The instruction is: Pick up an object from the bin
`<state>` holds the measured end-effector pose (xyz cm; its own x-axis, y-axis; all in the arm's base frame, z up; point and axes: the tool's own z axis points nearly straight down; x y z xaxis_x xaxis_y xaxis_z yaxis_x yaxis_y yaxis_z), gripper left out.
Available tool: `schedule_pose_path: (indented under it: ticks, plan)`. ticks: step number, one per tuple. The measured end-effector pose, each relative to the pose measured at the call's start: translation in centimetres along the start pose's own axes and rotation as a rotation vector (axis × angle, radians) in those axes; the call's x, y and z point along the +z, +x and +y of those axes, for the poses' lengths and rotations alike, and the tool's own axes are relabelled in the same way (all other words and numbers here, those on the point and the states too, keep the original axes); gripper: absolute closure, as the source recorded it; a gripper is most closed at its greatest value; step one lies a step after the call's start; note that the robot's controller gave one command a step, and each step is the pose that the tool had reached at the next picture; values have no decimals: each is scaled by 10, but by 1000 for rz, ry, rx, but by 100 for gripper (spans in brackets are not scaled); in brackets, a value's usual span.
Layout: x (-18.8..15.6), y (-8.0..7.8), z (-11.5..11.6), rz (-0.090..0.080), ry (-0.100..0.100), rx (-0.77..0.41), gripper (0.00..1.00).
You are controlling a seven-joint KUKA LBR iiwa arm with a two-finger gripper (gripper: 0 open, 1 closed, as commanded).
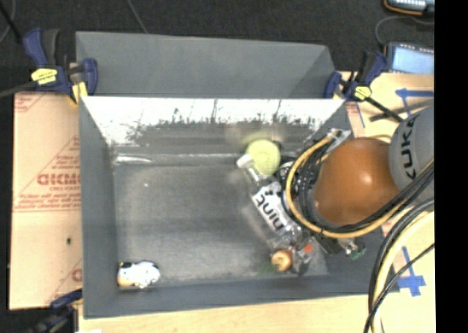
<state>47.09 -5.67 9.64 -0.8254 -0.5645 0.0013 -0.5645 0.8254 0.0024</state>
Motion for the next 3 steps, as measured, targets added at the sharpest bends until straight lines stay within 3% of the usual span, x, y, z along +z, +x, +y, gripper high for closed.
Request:
schedule_pose_path:
  ticks: [3]
  plan:
    - [-54, -1, -1, -5, 4, 2, 100]
